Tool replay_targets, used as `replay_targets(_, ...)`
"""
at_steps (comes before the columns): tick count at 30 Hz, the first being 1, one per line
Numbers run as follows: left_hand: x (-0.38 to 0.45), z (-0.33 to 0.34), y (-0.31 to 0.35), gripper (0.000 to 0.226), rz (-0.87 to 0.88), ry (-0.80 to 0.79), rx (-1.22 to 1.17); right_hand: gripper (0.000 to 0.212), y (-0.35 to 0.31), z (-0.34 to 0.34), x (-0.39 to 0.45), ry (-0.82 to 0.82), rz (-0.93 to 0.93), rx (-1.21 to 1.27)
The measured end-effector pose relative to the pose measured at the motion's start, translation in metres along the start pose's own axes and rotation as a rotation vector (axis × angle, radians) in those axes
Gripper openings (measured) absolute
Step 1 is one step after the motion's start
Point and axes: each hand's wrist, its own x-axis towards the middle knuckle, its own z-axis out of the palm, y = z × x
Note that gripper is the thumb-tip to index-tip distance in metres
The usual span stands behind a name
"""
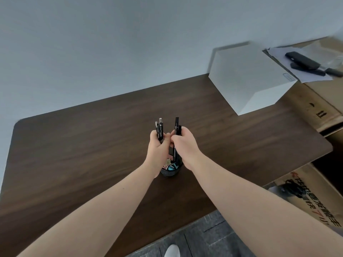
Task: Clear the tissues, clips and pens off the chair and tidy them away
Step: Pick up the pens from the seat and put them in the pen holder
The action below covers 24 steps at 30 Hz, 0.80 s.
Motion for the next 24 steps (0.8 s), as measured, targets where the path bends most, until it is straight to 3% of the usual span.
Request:
replay_targets(3, 0.002, 0.002, -0.001, 0.005, 0.008, 0.009, 0.058, 0.017, 0.005, -0.003, 0.002, 0.007, -0.012, -0.053)
replay_targets(10, 0.002, 0.003, -0.004, 0.008, 0.061, 0.028, 0.194, 0.016, 0.008, -0.01, -0.002, 0.009, -0.068, -0.243)
replay_targets(20, 0.003, -0.009, -0.009, 0.07, 0.186, -0.049, 0.518, 0.052, 0.013, -0.022, -0.012, 0.004, -0.256, -0.53)
replay_targets(24, -0.006, -0.012, -0.001, 0.078, 0.208, -0.089, 0.809, 0.063, 0.016, -0.043, -0.022, 0.015, -0.273, -0.641)
